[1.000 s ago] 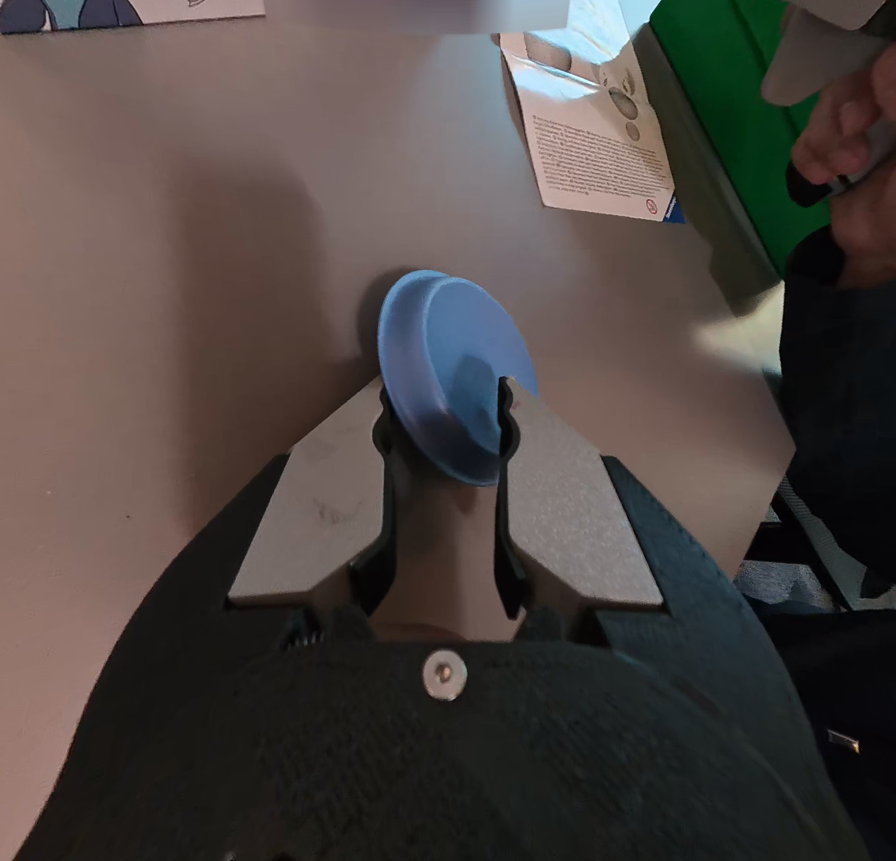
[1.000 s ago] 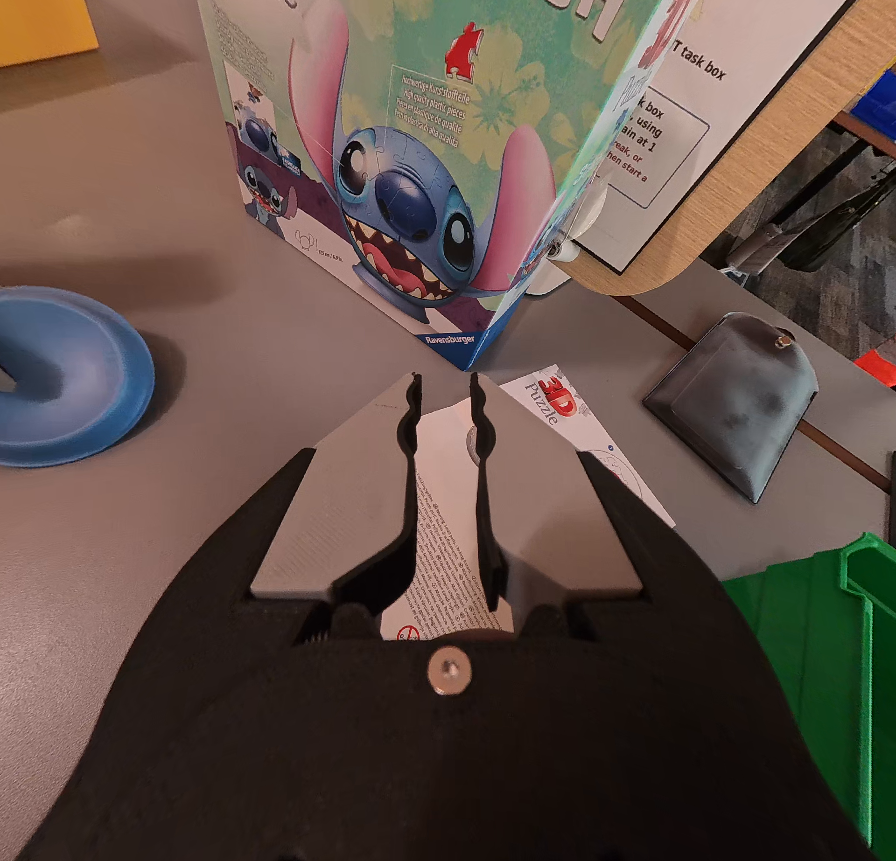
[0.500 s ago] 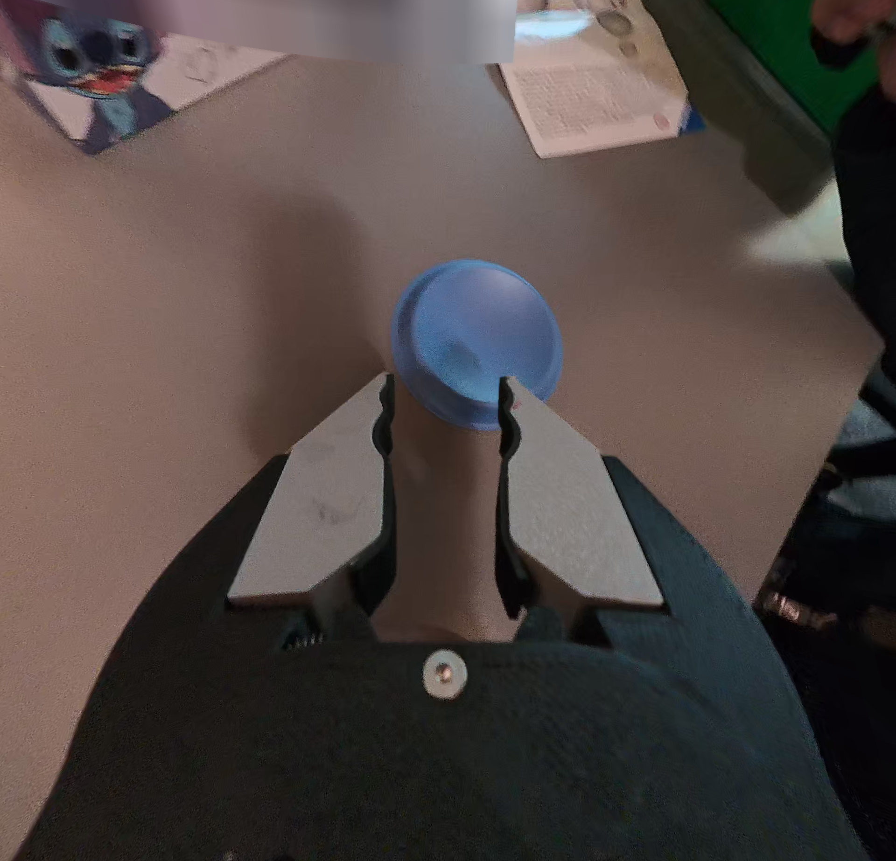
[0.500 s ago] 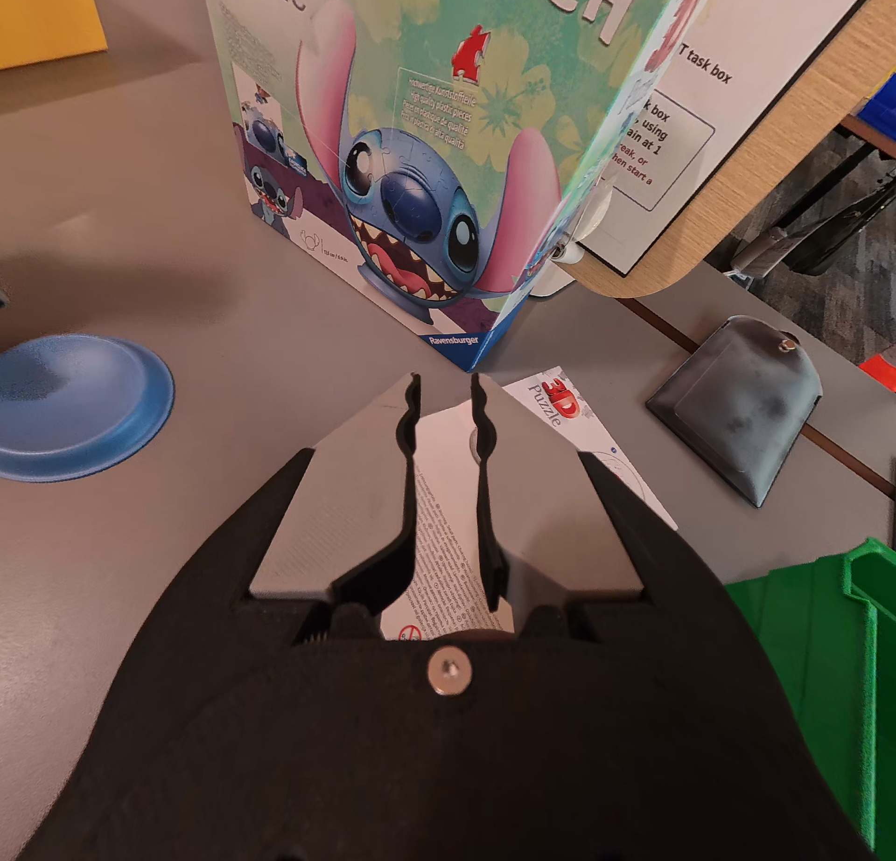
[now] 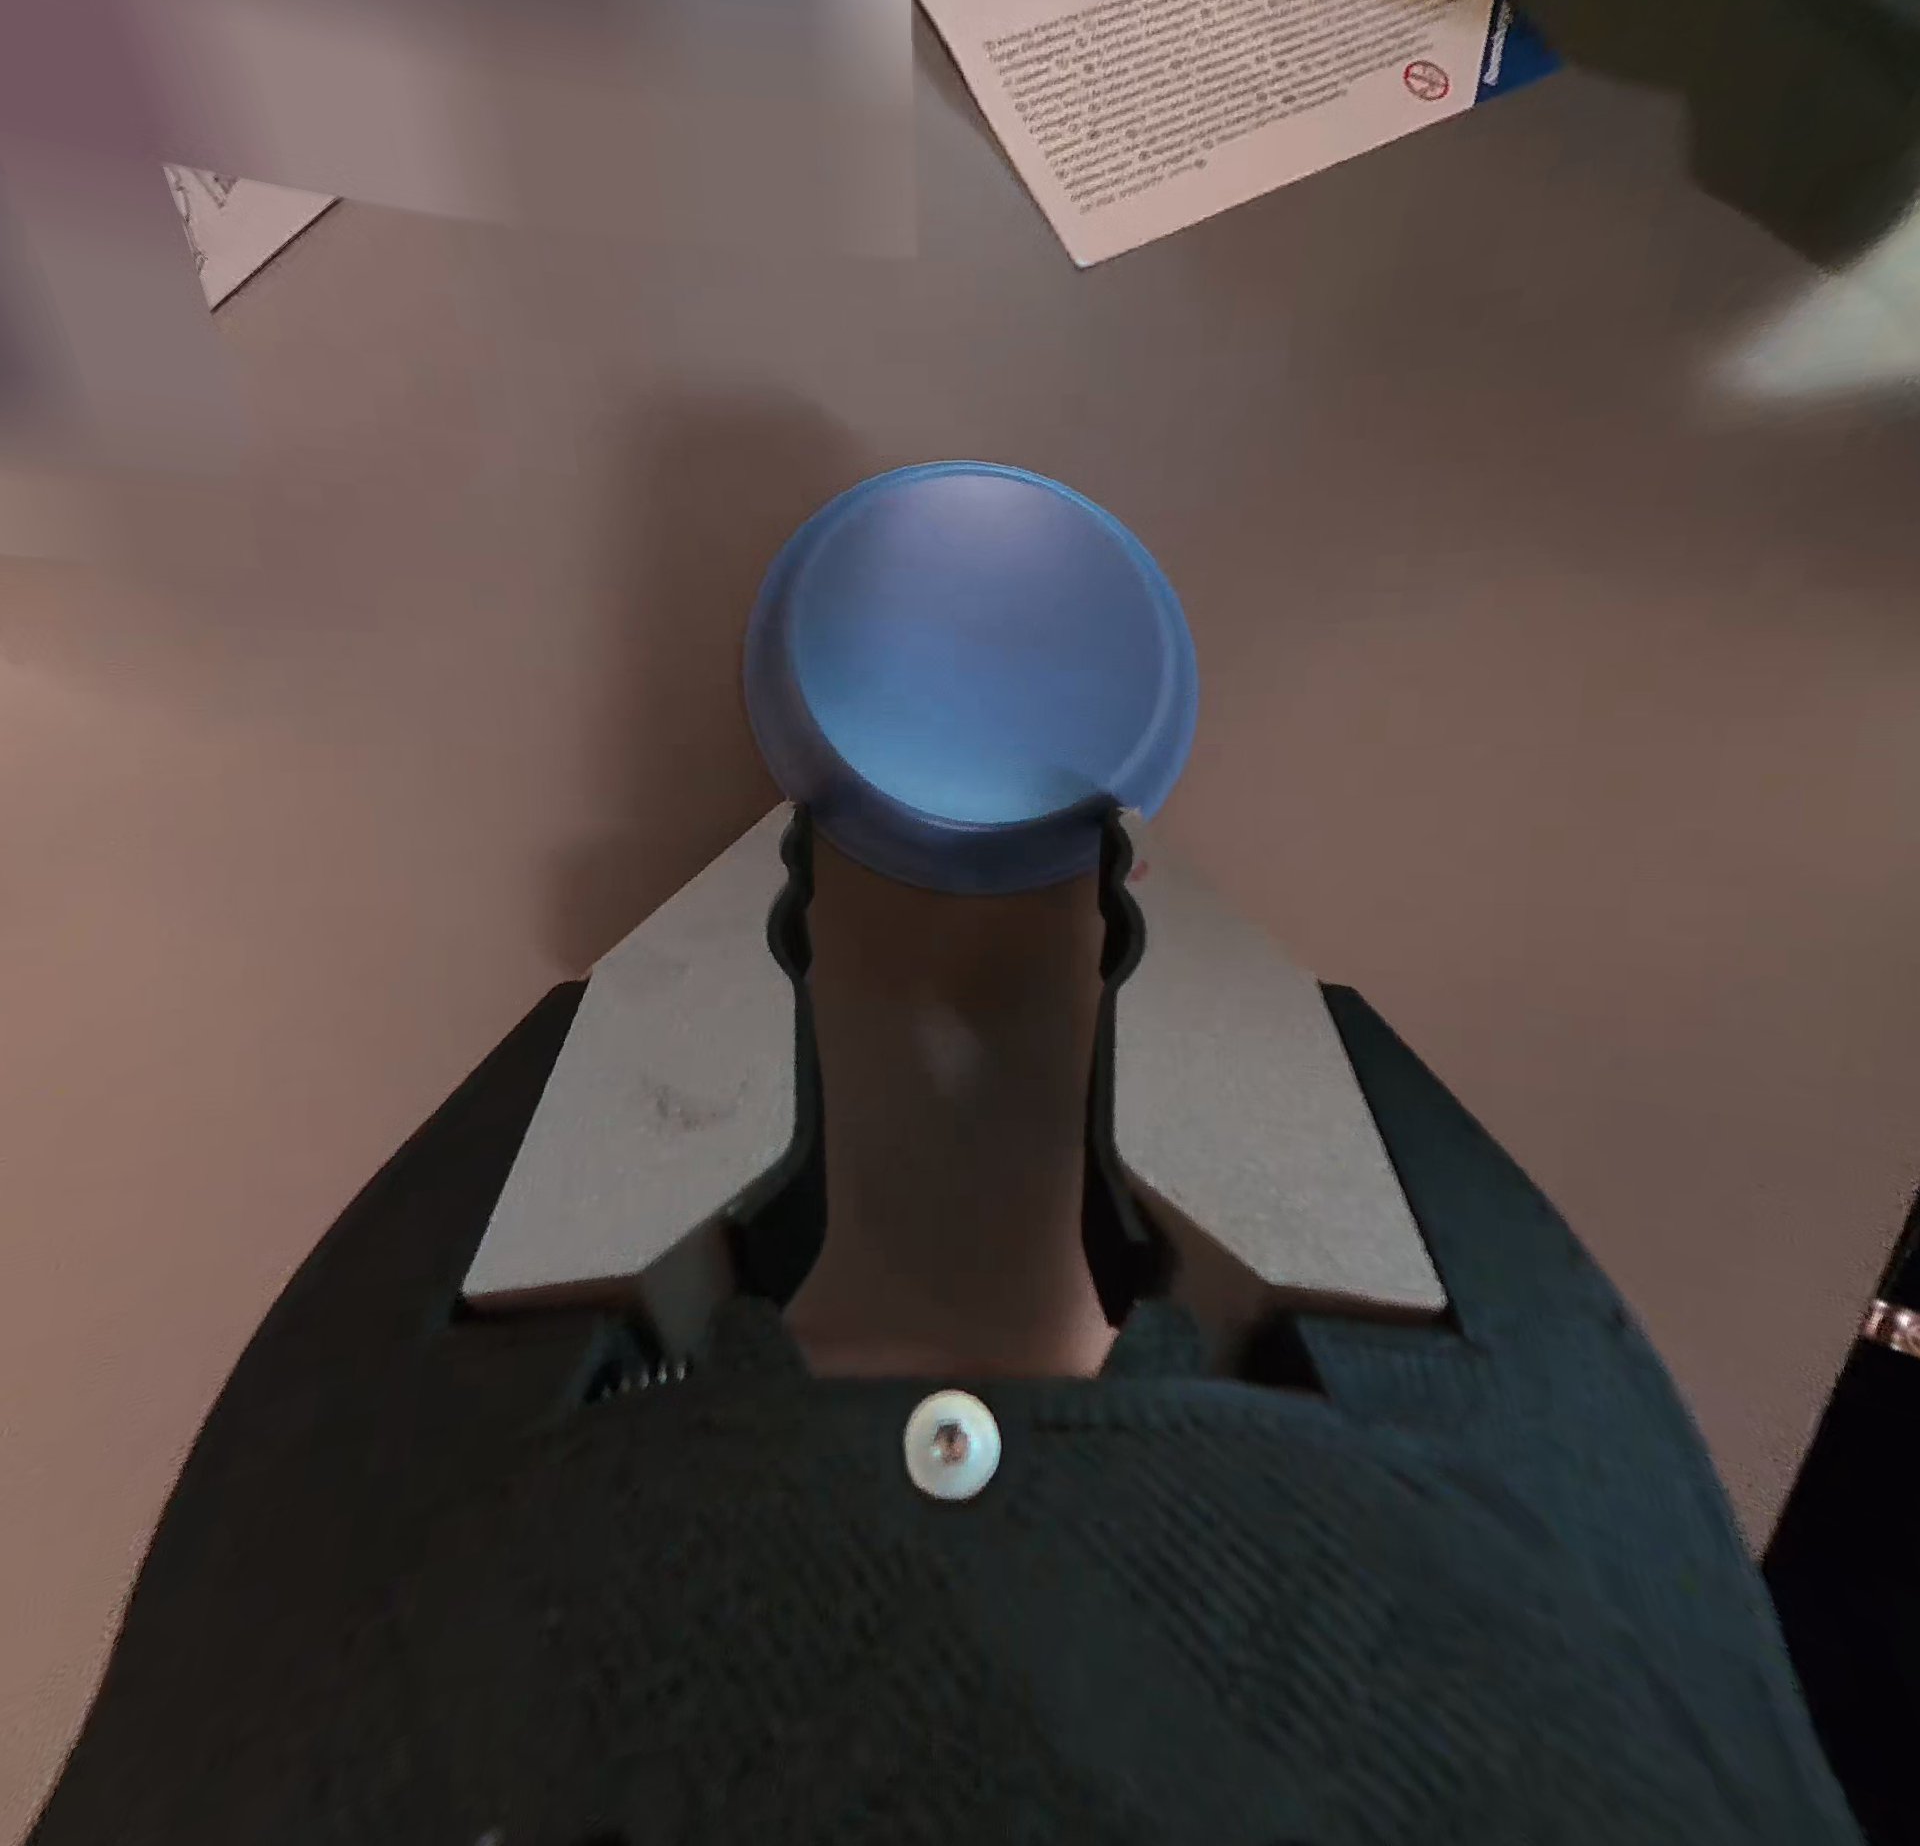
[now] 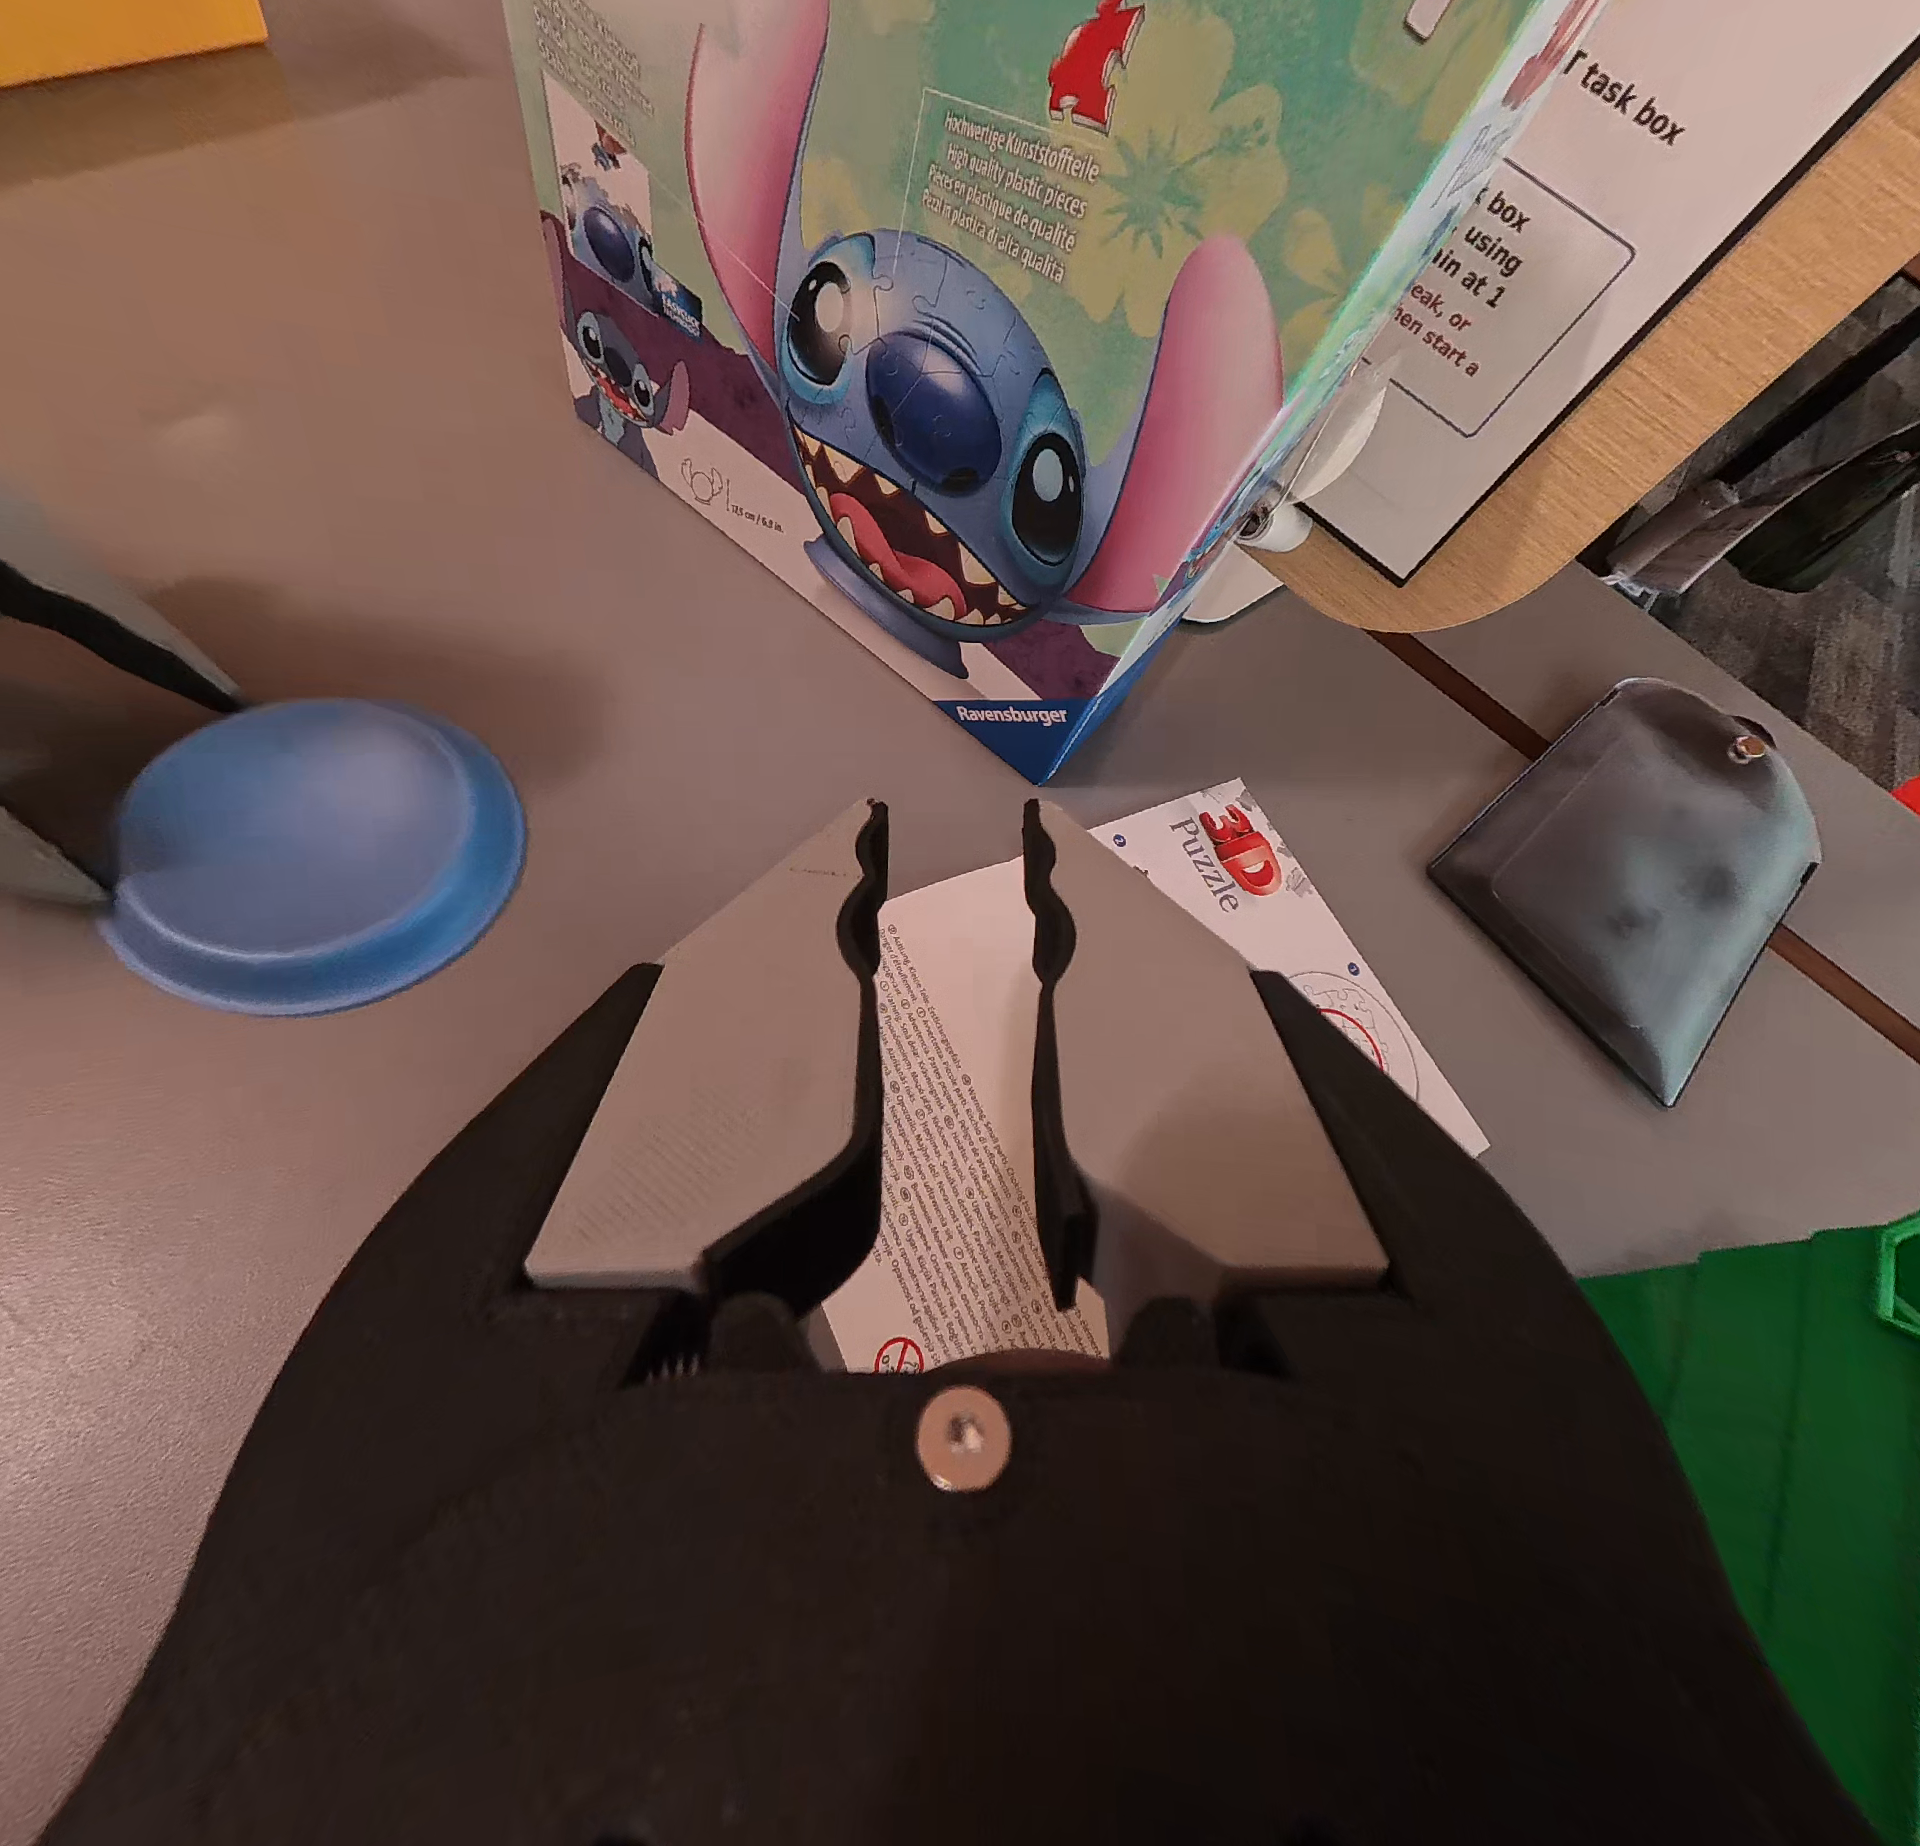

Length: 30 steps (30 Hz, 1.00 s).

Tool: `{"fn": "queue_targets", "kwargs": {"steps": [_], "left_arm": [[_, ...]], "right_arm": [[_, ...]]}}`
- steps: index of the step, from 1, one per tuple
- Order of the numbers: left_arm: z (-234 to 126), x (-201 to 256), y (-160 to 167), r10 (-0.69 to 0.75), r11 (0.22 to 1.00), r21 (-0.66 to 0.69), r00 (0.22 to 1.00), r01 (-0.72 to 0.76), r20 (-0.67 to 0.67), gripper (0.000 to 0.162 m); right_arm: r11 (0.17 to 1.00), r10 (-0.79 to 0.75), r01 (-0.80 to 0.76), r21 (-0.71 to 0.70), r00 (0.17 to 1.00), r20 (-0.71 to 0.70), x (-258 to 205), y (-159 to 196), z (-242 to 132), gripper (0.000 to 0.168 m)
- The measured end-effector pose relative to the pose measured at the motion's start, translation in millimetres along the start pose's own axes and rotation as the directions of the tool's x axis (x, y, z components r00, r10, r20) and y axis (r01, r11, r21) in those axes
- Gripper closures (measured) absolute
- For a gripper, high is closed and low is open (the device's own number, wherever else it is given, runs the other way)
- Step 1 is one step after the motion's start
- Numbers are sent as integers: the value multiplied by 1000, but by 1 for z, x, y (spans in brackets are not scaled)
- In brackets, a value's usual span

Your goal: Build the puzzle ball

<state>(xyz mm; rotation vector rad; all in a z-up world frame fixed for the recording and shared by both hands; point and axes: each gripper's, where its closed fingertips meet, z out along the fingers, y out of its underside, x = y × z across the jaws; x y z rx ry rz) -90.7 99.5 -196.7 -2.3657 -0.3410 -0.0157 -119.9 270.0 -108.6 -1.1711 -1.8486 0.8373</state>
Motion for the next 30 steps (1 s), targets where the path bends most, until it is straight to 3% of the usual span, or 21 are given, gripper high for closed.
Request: {"fn": "queue_targets", "kwargs": {"steps": [8, 13, 19, 25, 30], "left_arm": [[-14, -8, -30, -36, 989, 145, 999, 37, -10, 94], [-18, -36, -49, -116, 954, 277, 993, 110, 5, 93], [-8, -58, -46, -131, 945, 307, 990, 110, 48, 94], [-22, -56, -41, -176, 928, 343, 983, 145, 60, 95], [-31, -65, -38, -180, 922, 366, 976, 122, 126, 93]], "right_arm": [[998, 65, -65, -8, 998, -27, 15, 4, -3, 146], [978, 209, -210, -3, 973, -99, 50, 14, -14, 143], [962, 273, -269, 54, 952, -135, 70, 11, -33, 139], [965, 248, -236, 118, 963, -105, 50, -4, -33, 134], [976, 148, -147, 162, 989, 9, -6, -3, -3, 132]]}}
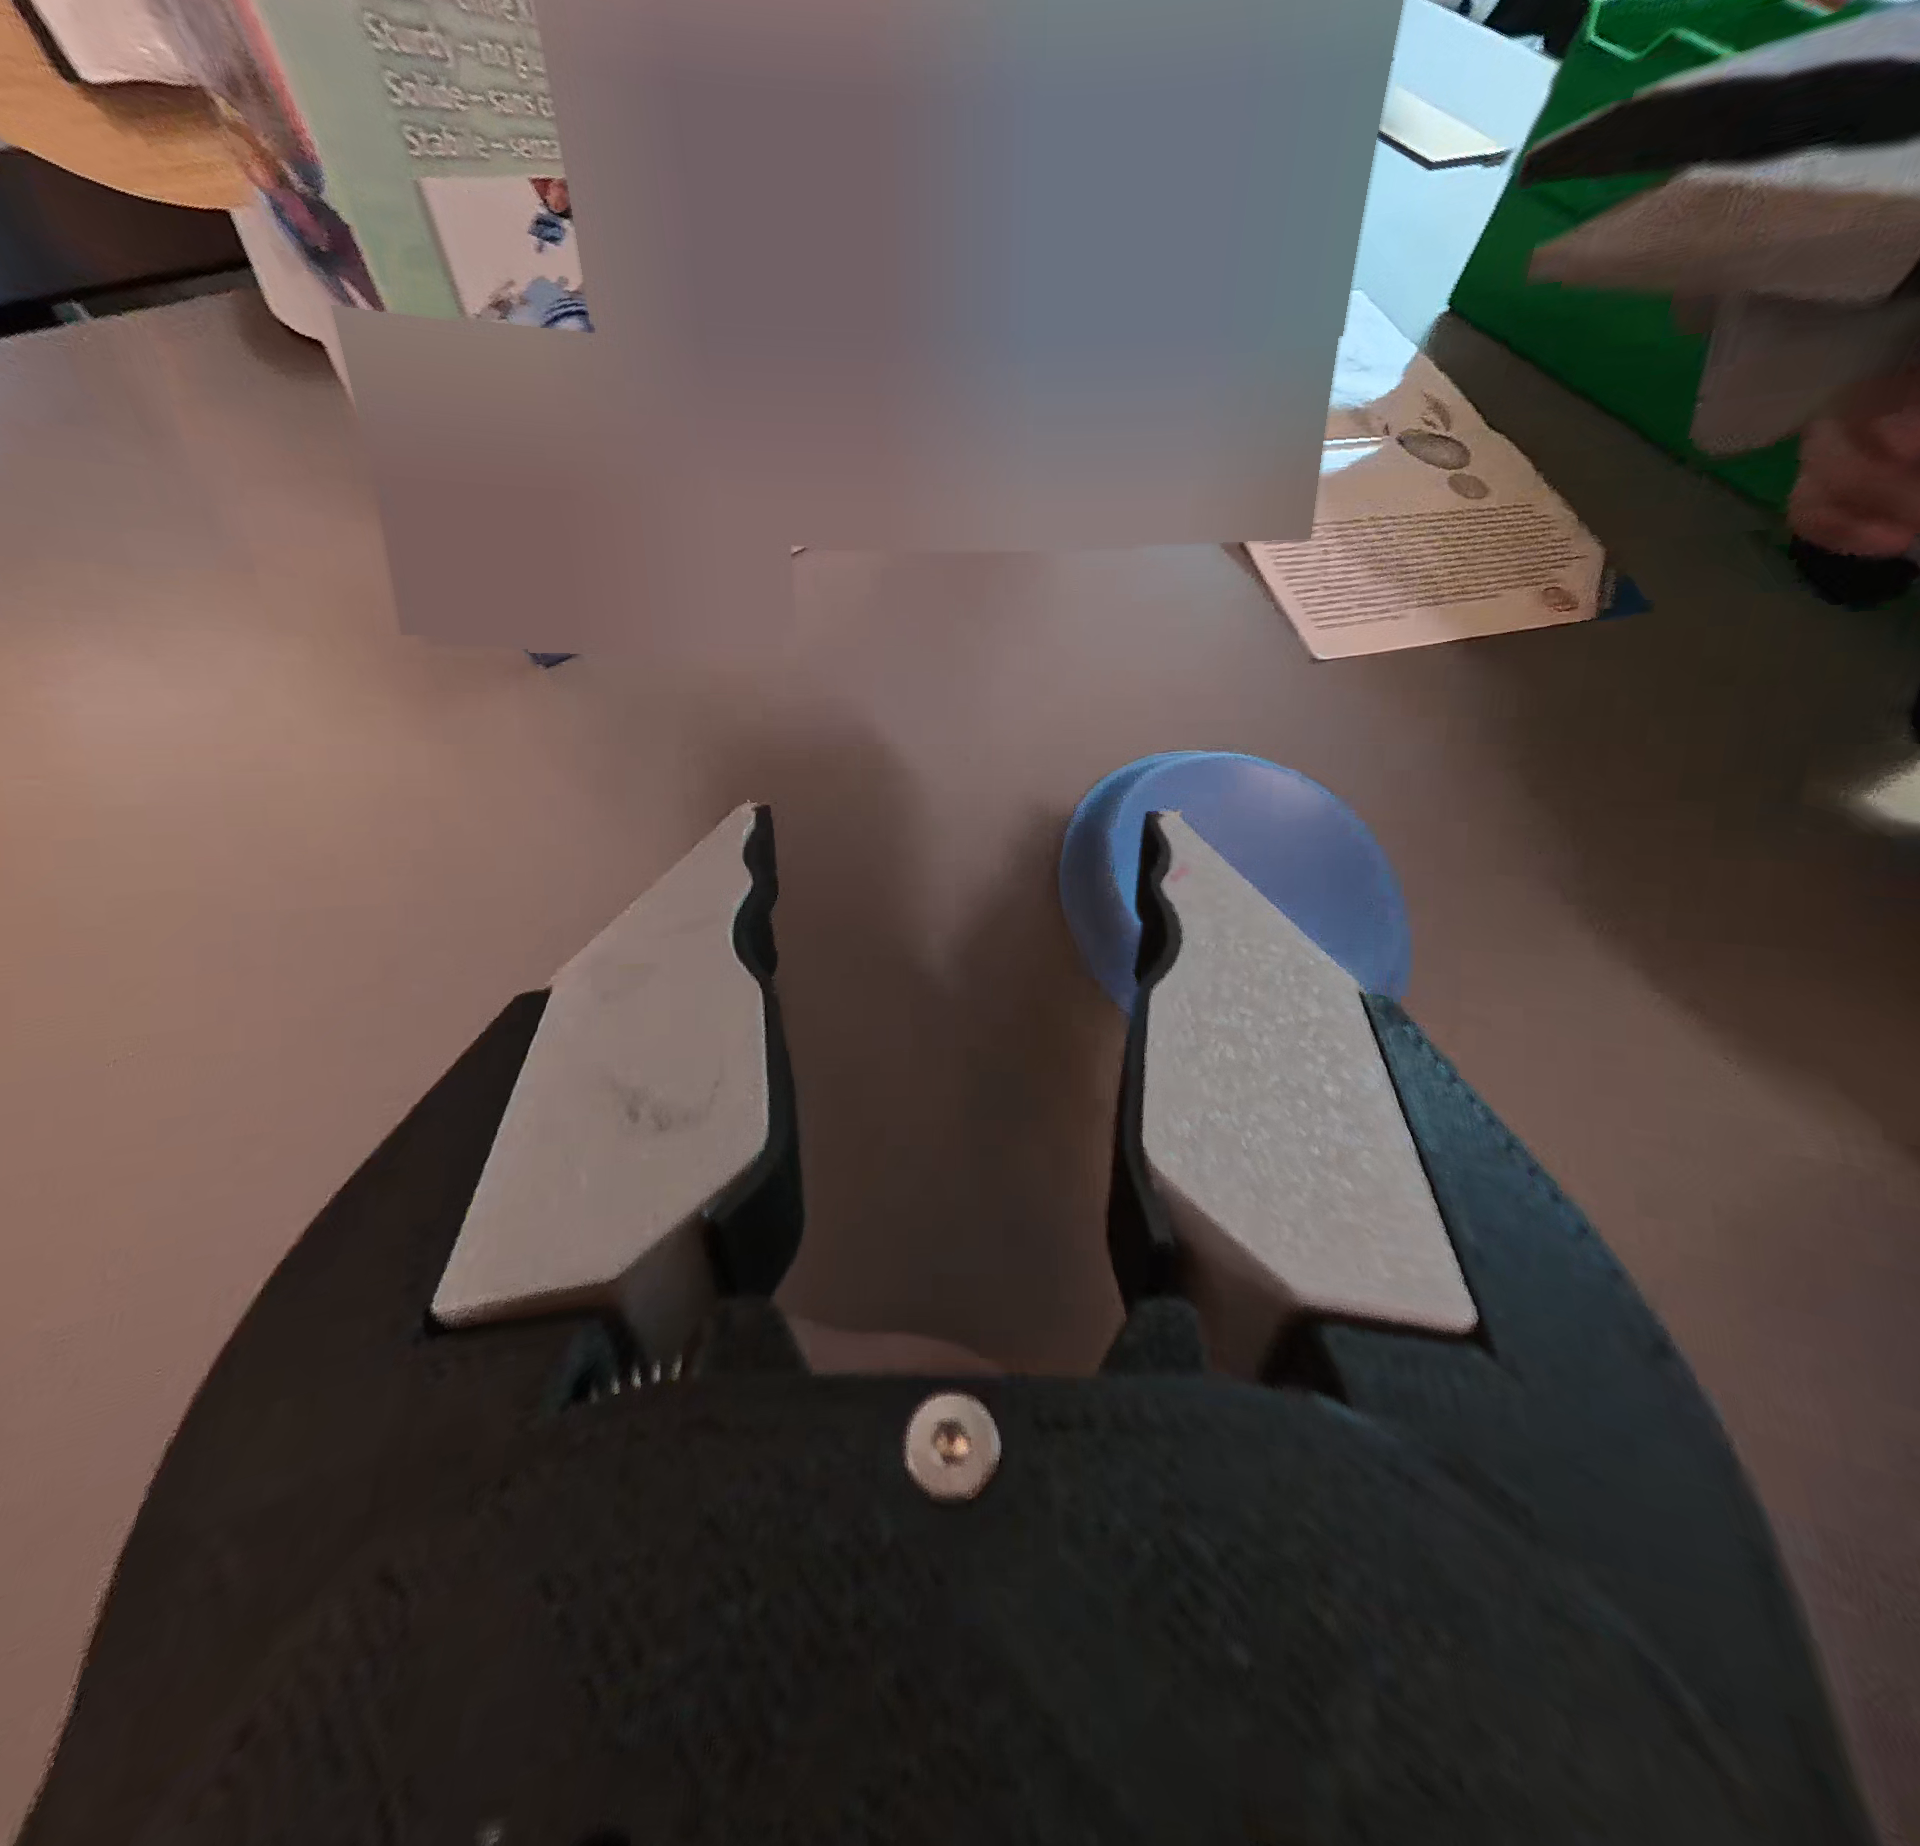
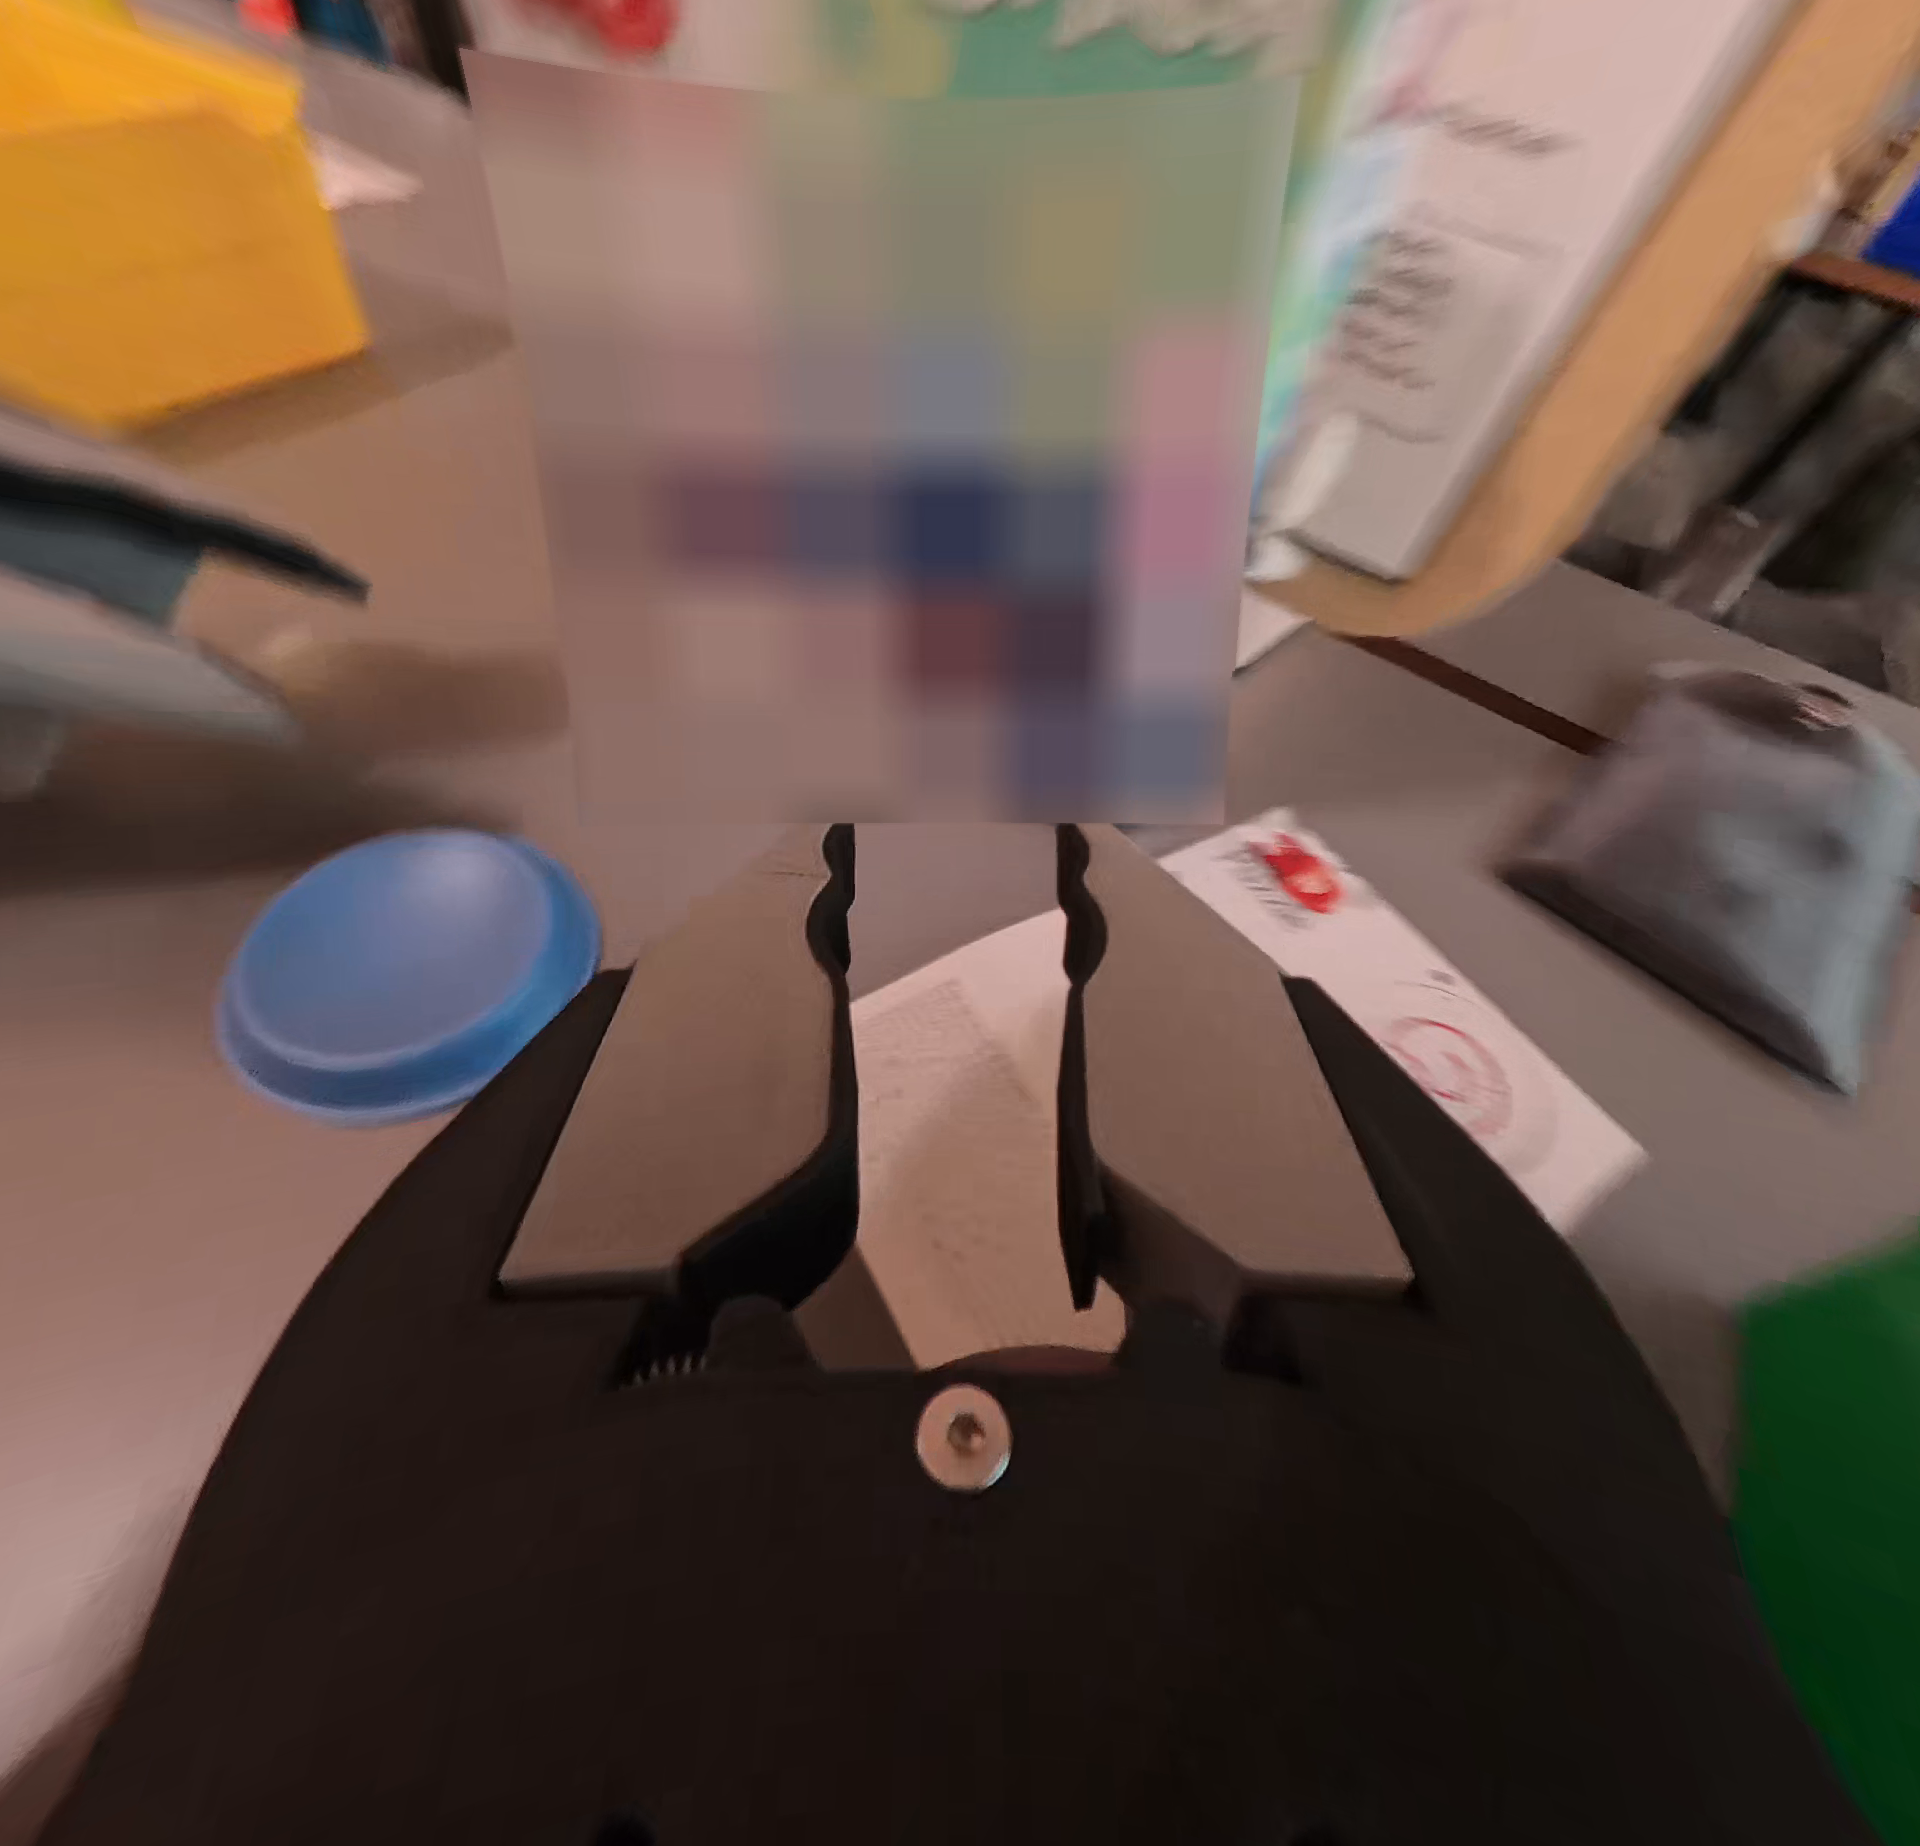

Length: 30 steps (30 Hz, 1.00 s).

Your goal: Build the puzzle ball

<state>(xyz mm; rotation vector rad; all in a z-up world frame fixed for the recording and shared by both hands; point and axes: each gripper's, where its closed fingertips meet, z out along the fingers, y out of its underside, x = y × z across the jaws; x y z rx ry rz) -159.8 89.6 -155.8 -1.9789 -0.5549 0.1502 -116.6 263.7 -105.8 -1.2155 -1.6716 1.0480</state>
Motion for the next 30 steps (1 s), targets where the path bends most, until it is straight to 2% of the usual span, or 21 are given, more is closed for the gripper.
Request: {"fn": "queue_targets", "kwargs": {"steps": [2, 4, 8, 12, 16, 19, 23, 30], "left_arm": [[-1, -2, 3, 44, 999, 0, 999, -44, 22, 94], [0, -1, 4, 70, 998, 2, 997, -70, 24, 95], [-3, -3, -2, -19, 999, 42, 999, 21, -48, 95], [-8, -15, -3, -105, 993, 60, 994, 106, -27, 95], [-12, -16, -6, 12, 998, 54, 998, -16, 61, 95], [-13, -22, -6, 59, 995, 72, 991, -68, 123, 101], [-9, -22, -1, 27, 998, 48, 995, -32, 101, 99], [-11, -27, -3, -5, 997, 71, 993, -4, 117, 99]], "right_arm": [[999, -50, 50, -21, 998, 37, -19, 13, 12, 131], [999, -29, 31, -22, 994, 108, -38, 22, 22, 131], [999, 39, -36, -24, 984, 173, -49, 23, 30, 126], [999, 50, -45, -30, 977, 207, -55, 24, 21, 123], [1000, 25, -26, 1, 974, 227, -63, 21, 7, 124], [998, 64, -59, -26, 955, 289, -76, 30, -1, 123], [999, 37, -42, 9, 941, 336, -91, 29, -18, 122], [1000, -5, 5, 4, 952, 305, -84, 37, -28, 122]]}}
